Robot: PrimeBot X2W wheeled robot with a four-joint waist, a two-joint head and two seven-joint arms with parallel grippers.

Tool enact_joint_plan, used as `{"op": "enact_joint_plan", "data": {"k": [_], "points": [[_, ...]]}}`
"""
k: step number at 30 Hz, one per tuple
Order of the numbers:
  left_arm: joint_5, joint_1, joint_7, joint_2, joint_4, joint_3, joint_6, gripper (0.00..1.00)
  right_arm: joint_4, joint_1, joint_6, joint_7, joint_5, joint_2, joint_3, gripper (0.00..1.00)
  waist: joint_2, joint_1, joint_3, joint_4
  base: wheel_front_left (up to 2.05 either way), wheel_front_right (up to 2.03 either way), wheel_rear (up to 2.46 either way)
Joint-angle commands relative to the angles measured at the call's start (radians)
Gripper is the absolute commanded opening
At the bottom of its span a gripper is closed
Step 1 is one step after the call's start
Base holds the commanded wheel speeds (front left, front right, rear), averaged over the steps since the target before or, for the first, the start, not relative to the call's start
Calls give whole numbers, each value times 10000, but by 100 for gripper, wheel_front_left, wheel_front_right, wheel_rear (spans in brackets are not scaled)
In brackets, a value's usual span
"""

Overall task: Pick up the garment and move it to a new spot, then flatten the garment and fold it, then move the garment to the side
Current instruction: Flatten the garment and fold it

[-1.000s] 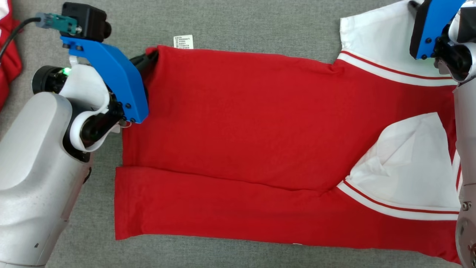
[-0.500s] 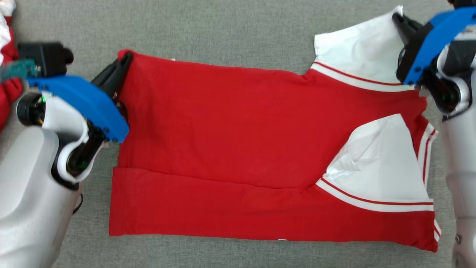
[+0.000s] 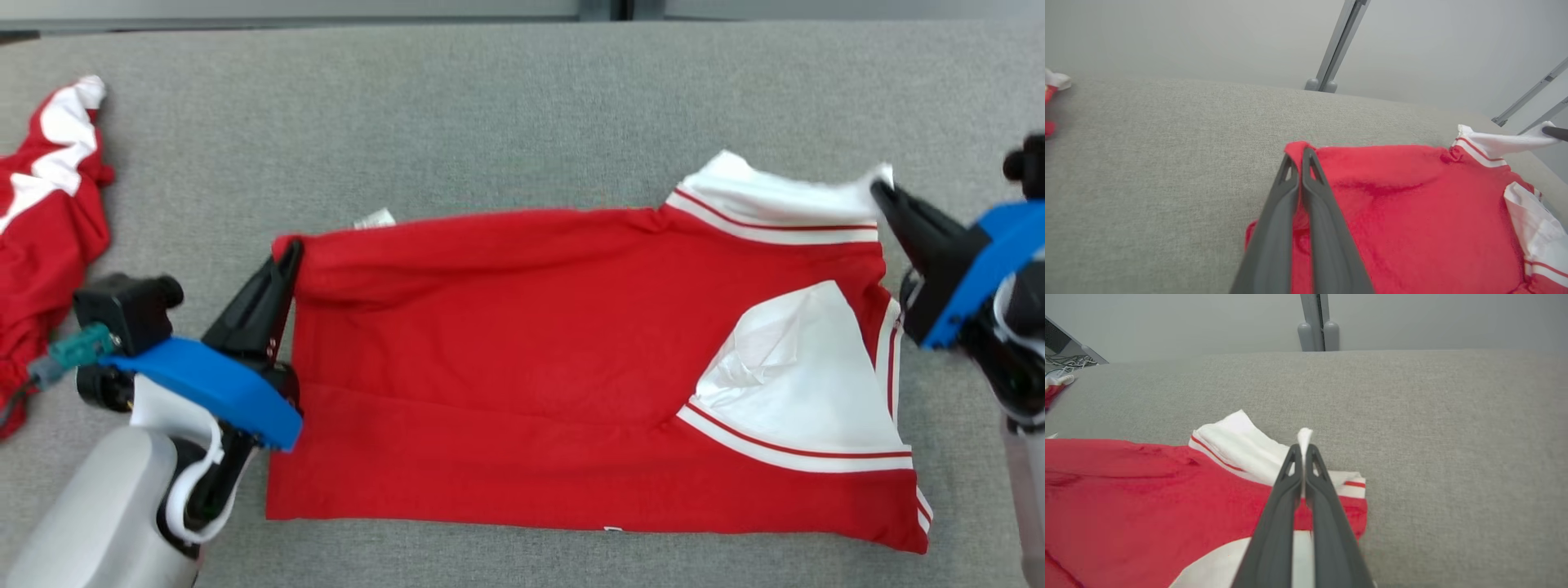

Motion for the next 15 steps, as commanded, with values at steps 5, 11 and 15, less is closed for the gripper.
{"op": "enact_joint_plan", "data": {"k": [5,11,15], "points": [[408,511,-667,181,387,-254,-84,0,-1202,1665,1,786,211,125,-569,0,0,2,-416,-13,0,0,0],[1100,720,-1592,554,1001,-669,-129,0,-2260,3030,1,1547,364,767,-1032,0,0,2,-694,-206,0,0,0],[1493,698,-1962,624,1422,-945,-143,0,-2720,3751,1,1897,498,1189,-1239,0,0,2,-832,-302,0,0,0]]}}
